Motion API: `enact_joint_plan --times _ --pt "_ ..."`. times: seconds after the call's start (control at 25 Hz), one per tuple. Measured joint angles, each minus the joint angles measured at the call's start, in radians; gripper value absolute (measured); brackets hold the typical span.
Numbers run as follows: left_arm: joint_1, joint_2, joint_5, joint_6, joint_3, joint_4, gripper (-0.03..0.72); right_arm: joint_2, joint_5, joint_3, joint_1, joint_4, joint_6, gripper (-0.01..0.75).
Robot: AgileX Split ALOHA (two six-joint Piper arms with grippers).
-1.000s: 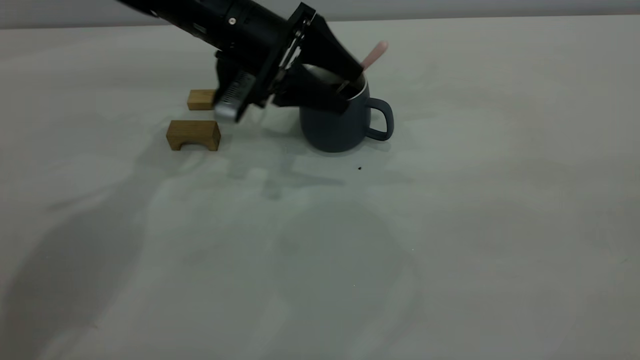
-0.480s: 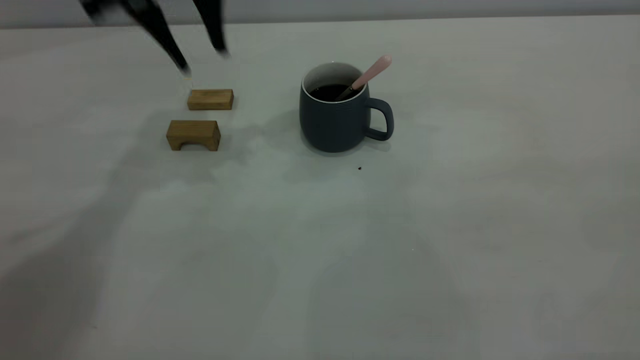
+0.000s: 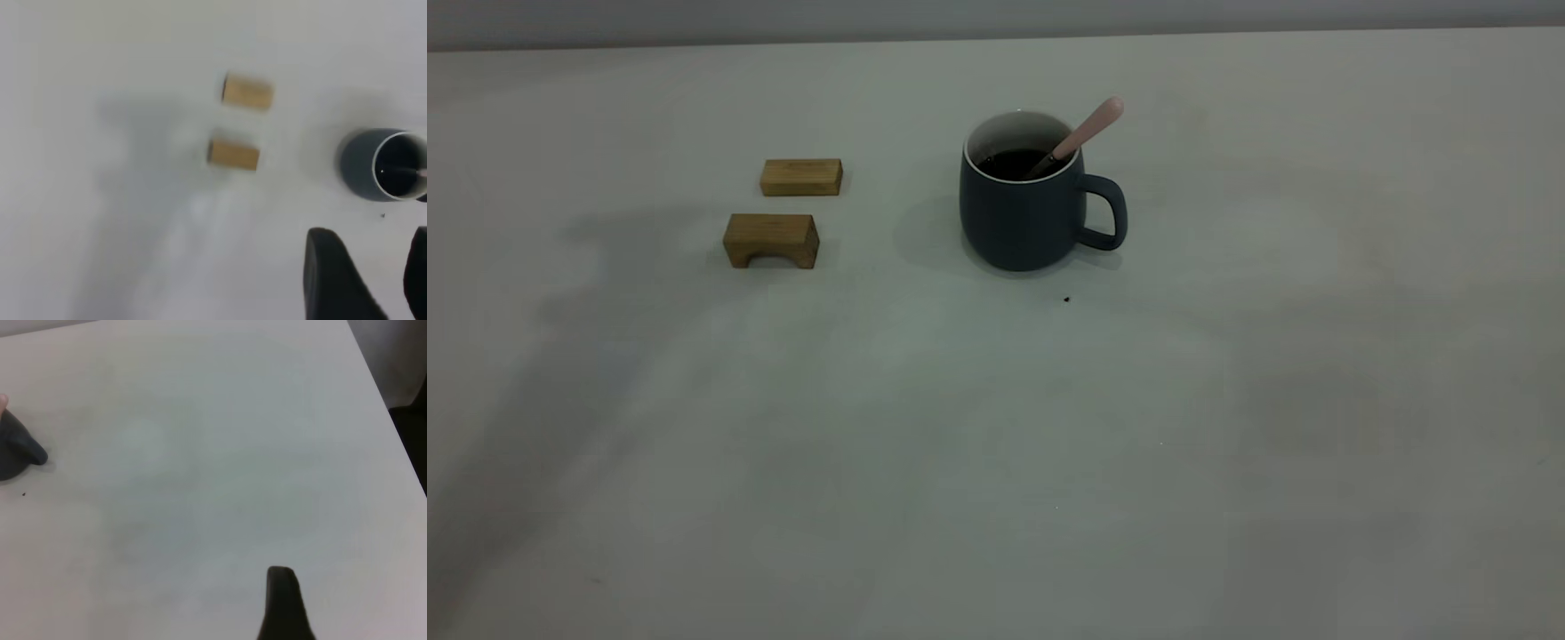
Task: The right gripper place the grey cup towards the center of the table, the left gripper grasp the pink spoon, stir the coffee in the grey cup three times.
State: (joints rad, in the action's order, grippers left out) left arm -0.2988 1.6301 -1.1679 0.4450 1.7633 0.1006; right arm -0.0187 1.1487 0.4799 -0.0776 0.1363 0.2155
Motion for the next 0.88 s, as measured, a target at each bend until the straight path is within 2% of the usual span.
enact_joint_plan --times 0.2,0.4,0.6,0.88 --pt "0.0 -0.164 0.0 -0.374 0.0 -0.051 0.319 0.0 0.0 0.0 0.0 0.0 0.0 0.574" --pt "-0.001 -0.328 0.0 -0.508 -0.074 -0.101 0.314 0.0 0.0 0.0 0.0 0.0 0.0 0.574" --pt "0.005 -0.612 0.0 -0.518 -0.359 -0.076 0.313 0.0 0.0 0.0 0.0 0.0 0.0 0.574" --pt "0.167 -1.022 0.005 -0.519 -0.823 -0.081 0.312 0.0 0.0 0.0 0.0 0.0 0.0 0.574"
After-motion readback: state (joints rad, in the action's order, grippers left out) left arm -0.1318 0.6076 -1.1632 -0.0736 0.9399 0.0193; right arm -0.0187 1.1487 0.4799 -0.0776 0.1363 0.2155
